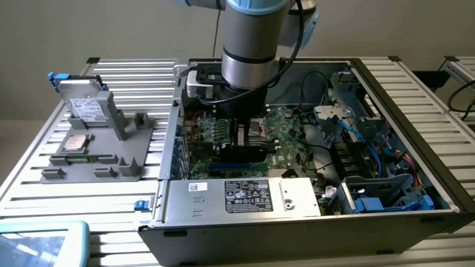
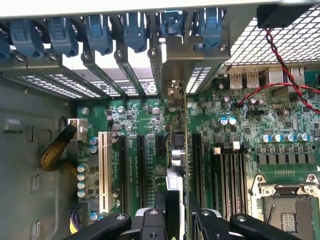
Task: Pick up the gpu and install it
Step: 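Insert the gpu into the slot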
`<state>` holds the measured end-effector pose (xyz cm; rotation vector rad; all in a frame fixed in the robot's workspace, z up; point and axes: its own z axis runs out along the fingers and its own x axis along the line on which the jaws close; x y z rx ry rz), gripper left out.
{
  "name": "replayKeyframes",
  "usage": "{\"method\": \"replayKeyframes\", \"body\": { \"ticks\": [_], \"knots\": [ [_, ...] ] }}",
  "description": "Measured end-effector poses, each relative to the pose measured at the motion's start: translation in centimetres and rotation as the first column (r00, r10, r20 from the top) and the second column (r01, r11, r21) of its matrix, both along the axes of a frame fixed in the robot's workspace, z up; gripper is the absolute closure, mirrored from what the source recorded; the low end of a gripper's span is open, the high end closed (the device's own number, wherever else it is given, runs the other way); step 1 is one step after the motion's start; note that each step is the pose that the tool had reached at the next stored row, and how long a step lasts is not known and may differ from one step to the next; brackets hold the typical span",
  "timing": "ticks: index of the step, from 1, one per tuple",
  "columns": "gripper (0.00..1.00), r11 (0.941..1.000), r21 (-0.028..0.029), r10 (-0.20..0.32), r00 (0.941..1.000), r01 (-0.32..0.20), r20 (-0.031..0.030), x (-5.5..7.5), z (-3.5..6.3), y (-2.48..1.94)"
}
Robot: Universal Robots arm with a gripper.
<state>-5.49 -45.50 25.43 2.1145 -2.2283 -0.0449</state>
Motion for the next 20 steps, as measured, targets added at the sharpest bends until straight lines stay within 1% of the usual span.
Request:
{"method": "replayKeyframes", "body": {
  "ticks": [5, 13, 18, 20],
  "knots": [
    [0.73, 1.0000, 0.0000, 0.000, 1.0000, 0.000, -0.0014, -0.05, -0.07, 0.02],
    [0.73, 1.0000, -0.0001, 0.000, 1.0000, 0.000, -0.0027, -0.14, -0.16, 0.20],
    [0.73, 1.0000, -0.0001, 0.002, 1.0000, -0.002, -0.0028, -0.16, -0.21, 0.47],
    [0.73, 1.0000, -0.0003, 0.002, 1.0000, -0.002, -0.0028, -0.18, -0.23, 0.46]
  ]
}}
